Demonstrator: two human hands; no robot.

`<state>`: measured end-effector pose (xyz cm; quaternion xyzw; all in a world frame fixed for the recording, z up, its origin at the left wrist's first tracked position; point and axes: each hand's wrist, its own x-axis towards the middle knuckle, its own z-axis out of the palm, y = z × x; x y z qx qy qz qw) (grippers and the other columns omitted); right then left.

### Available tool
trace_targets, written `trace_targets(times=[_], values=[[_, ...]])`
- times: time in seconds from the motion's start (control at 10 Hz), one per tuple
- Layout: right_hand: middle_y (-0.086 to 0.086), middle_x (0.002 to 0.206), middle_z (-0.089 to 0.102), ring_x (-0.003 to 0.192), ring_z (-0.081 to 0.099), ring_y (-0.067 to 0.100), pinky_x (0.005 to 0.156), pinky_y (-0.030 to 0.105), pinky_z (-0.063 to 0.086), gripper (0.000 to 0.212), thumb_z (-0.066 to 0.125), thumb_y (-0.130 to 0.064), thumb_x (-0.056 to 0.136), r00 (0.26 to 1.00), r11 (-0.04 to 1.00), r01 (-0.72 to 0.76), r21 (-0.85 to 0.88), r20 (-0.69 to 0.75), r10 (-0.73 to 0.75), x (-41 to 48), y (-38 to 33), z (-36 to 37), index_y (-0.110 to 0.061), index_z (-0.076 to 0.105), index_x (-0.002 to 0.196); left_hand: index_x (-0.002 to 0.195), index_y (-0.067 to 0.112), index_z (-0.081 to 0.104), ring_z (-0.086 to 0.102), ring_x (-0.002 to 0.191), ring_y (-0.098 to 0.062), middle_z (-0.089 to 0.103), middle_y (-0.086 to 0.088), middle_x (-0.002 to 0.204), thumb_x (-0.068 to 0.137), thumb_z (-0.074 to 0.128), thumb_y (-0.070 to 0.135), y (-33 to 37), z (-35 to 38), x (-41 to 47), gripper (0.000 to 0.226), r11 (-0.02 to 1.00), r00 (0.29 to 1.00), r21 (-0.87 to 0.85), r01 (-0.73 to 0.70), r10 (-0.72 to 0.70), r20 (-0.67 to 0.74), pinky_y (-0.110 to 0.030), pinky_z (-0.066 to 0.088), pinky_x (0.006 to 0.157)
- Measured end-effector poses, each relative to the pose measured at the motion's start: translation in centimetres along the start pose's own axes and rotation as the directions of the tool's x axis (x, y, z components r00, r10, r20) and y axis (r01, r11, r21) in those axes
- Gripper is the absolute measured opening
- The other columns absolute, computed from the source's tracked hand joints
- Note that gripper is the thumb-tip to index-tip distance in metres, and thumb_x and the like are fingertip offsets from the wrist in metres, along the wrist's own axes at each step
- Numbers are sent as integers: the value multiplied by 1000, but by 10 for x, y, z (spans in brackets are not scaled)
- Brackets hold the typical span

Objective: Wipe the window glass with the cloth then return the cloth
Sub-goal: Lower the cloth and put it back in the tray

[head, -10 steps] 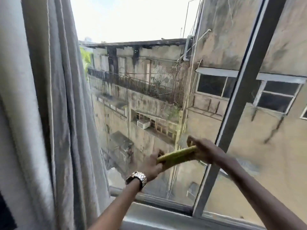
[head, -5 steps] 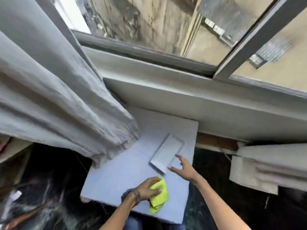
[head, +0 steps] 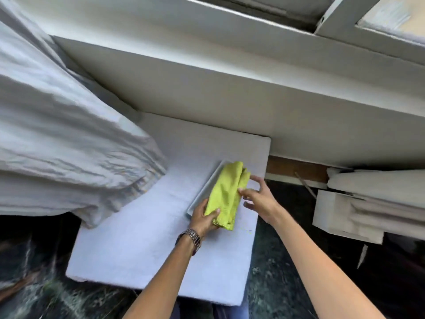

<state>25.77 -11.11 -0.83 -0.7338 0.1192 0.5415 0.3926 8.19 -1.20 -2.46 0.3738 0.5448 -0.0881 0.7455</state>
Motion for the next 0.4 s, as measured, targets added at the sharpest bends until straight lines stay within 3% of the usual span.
trace_targets(times=[0.1,0.2,0.3,0.4], values=[[18,86,66,74,66,30,73,51,59,47,64,-2,95,995,928,78,-363,-29,-95,21,11,21,-18,32,125,124,9,61,64,105,-24,69,-14,121,90,70,5,-21,-9,23,36,973,978,230,-1,49,-205,-38,54,96],[24,98,66,87,66,42,79,56,58,48,64,-4,92,950,803,103,-587,-182,-255,18,29,36,-15,30,123,124,12,60,63,117,-28,67,-5,123,85,77,21,-28,-7,21,43,901,921,431,45,130,-368,-33,52,94],[20,116,56,99,60,40,83,51,54,56,69,-5,91,905,765,176,-620,-204,-374,3,34,45,-10,34,134,121,11,57,62,117,-35,66,-13,124,85,75,22,-25,2,13,41,833,883,552,41,227,-410,-42,52,90],[18,135,45,117,54,39,93,54,51,60,66,-14,96,894,644,140,-752,-183,-408,-14,24,47,-11,31,145,134,17,49,51,131,-33,57,-9,138,90,69,22,-7,10,-5,49,721,841,687,94,311,-443,-47,51,94]])
